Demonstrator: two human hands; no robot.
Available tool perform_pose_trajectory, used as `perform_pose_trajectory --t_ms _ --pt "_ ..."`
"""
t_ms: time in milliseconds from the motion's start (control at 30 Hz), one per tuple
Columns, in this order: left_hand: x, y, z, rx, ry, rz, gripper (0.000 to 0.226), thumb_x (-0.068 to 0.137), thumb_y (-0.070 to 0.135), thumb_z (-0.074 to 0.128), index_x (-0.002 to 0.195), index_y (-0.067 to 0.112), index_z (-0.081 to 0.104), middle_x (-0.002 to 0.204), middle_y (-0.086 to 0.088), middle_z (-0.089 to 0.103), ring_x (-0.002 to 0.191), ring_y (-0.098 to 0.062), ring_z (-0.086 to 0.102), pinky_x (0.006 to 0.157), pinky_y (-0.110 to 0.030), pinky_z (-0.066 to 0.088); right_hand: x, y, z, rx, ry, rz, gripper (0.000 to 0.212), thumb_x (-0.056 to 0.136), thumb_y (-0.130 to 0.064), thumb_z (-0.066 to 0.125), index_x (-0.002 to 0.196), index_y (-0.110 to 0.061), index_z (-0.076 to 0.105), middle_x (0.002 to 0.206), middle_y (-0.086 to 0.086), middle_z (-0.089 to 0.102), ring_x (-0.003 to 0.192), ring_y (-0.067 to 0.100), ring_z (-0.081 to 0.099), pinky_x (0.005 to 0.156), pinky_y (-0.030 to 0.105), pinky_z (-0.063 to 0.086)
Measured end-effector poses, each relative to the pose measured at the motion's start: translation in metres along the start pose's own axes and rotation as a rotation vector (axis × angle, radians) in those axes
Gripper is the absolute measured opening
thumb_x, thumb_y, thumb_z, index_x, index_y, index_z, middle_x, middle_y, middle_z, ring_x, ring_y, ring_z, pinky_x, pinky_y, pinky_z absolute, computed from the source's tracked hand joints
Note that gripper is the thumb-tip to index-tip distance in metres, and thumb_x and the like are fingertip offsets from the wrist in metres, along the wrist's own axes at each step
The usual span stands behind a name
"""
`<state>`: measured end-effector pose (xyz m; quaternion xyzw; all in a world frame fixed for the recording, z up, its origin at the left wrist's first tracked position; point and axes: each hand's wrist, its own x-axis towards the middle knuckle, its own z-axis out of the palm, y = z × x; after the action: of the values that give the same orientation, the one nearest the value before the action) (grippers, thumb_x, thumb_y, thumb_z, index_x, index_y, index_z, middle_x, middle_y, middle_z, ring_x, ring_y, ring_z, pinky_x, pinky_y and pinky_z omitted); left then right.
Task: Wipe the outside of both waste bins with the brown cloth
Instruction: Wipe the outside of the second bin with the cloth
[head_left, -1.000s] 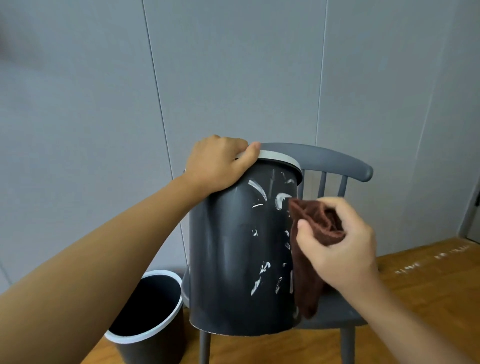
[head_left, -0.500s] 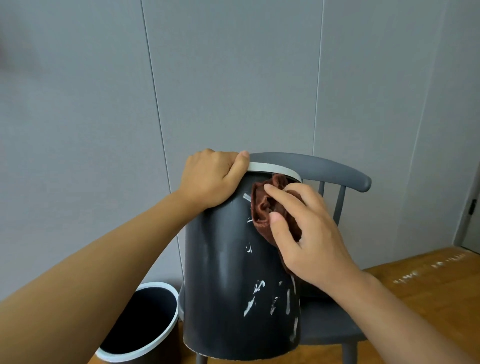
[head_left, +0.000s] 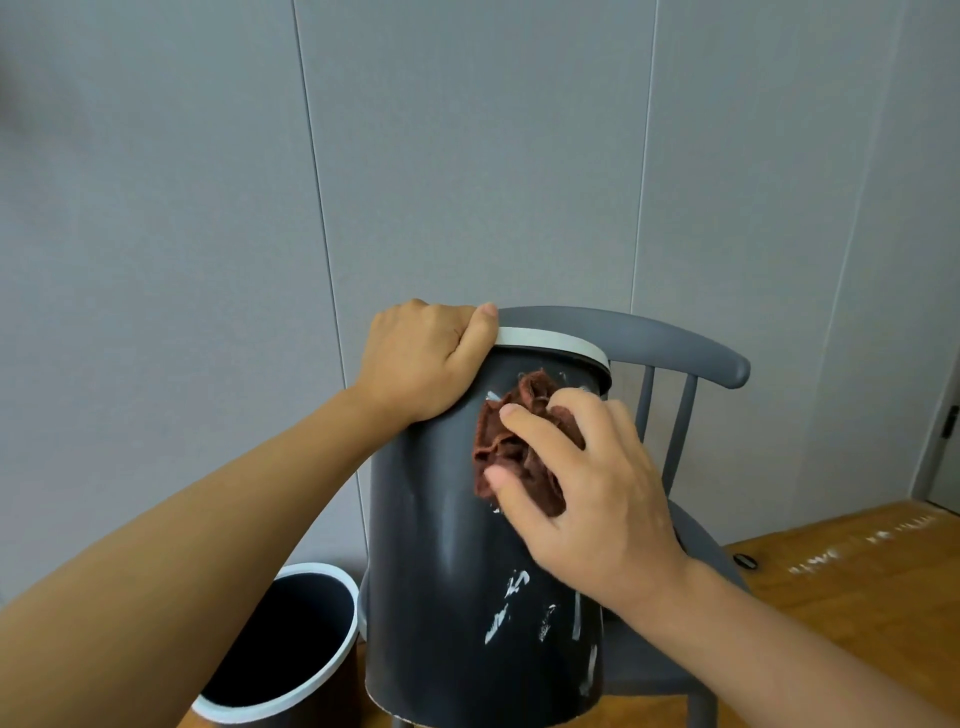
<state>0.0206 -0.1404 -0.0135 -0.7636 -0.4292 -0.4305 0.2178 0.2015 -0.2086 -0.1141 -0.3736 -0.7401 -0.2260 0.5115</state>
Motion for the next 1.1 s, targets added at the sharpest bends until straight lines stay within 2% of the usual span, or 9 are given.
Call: perform_pose_trajectory --t_ms 67,233,433,600,733,800,900,967,1100 --pt "0.001 0.001 0.000 0.014 -0.004 -0.016 0.054 0.094 0.053 0.021 0.055 0.016 0.025 0.043 0.000 0.030 0.045 -0.022 0.033 0.053 -0.034 0.021 0.009 0.004 0.001 0.046 0.040 0.023 0.034 0.094 -0.041 0.064 0.120 -0.020 0.073 0.111 0.003 0.061 0.093 0.029 0.060 0.070 0.046 0.057" --pt "0.002 0.001 0.001 0.037 -0.011 -0.022 0.056 0.092 0.056 0.018 0.057 0.013 0.027 0.044 -0.002 0.031 0.048 -0.024 0.034 0.054 -0.034 0.017 0.031 0.009 0.001 0.161 0.126 0.234 0.025 0.091 -0.033 0.065 0.114 -0.024 0.071 0.106 -0.006 0.064 0.095 0.023 0.066 0.076 0.043 0.057" --pt "0.003 0.000 0.000 0.038 -0.015 -0.023 0.055 0.096 0.052 0.023 0.055 0.016 0.025 0.044 0.000 0.031 0.049 -0.027 0.035 0.054 -0.034 0.020 0.011 -0.002 -0.006 0.080 -0.052 -0.016 0.025 0.090 -0.035 0.063 0.109 -0.025 0.076 0.102 -0.007 0.064 0.088 0.022 0.063 0.070 0.040 0.056" --pt "0.004 0.008 0.002 0.051 -0.016 0.001 0.054 0.097 0.050 0.027 0.054 0.017 0.025 0.043 0.000 0.030 0.049 -0.026 0.035 0.054 -0.033 0.019 0.036 0.013 -0.006 0.087 0.134 0.255 0.020 0.088 -0.034 0.067 0.105 -0.026 0.074 0.100 -0.007 0.066 0.089 0.024 0.068 0.073 0.039 0.057" --pt "0.002 0.004 0.001 0.052 -0.010 -0.003 0.054 0.096 0.051 0.025 0.055 0.016 0.025 0.043 0.000 0.032 0.049 -0.028 0.037 0.053 -0.034 0.019 0.018 0.000 -0.007 0.111 -0.018 0.027 0.025 0.089 -0.036 0.067 0.108 -0.024 0.077 0.102 -0.007 0.066 0.090 0.023 0.066 0.071 0.040 0.057" --pt "0.001 0.004 0.000 0.059 0.005 0.004 0.054 0.096 0.052 0.025 0.055 0.017 0.025 0.043 0.000 0.031 0.049 -0.028 0.036 0.052 -0.034 0.018 0.027 0.007 -0.010 0.119 0.021 0.122 0.022 0.088 -0.039 0.066 0.104 -0.027 0.075 0.099 -0.010 0.066 0.089 0.020 0.067 0.071 0.036 0.055" --pt "0.000 0.009 -0.001 0.063 0.014 0.011 0.053 0.097 0.050 0.027 0.054 0.018 0.024 0.043 0.001 0.029 0.048 -0.026 0.035 0.051 -0.033 0.017 0.036 0.016 -0.007 0.080 0.128 0.354 0.013 0.091 -0.037 0.070 0.097 -0.026 0.068 0.094 -0.011 0.064 0.083 0.021 0.065 0.066 0.030 0.042" --pt "0.001 0.012 0.000 0.077 0.008 0.003 0.054 0.098 0.048 0.029 0.055 0.018 0.025 0.043 0.001 0.030 0.049 -0.028 0.037 0.052 -0.033 0.017 0.035 0.009 -0.002 0.030 0.157 0.394 0.014 0.092 -0.038 0.068 0.097 -0.025 0.065 0.094 -0.009 0.063 0.081 0.024 0.064 0.065 0.030 0.039" --pt "0.001 0.011 0.000 0.071 0.011 0.018 0.054 0.097 0.050 0.026 0.054 0.017 0.025 0.043 0.002 0.031 0.048 -0.027 0.036 0.053 -0.033 0.021 0.030 -0.013 -0.002 0.046 0.063 0.153 0.025 0.090 -0.043 0.062 0.104 -0.026 0.073 0.097 -0.007 0.063 0.085 0.024 0.064 0.064 0.035 0.052"
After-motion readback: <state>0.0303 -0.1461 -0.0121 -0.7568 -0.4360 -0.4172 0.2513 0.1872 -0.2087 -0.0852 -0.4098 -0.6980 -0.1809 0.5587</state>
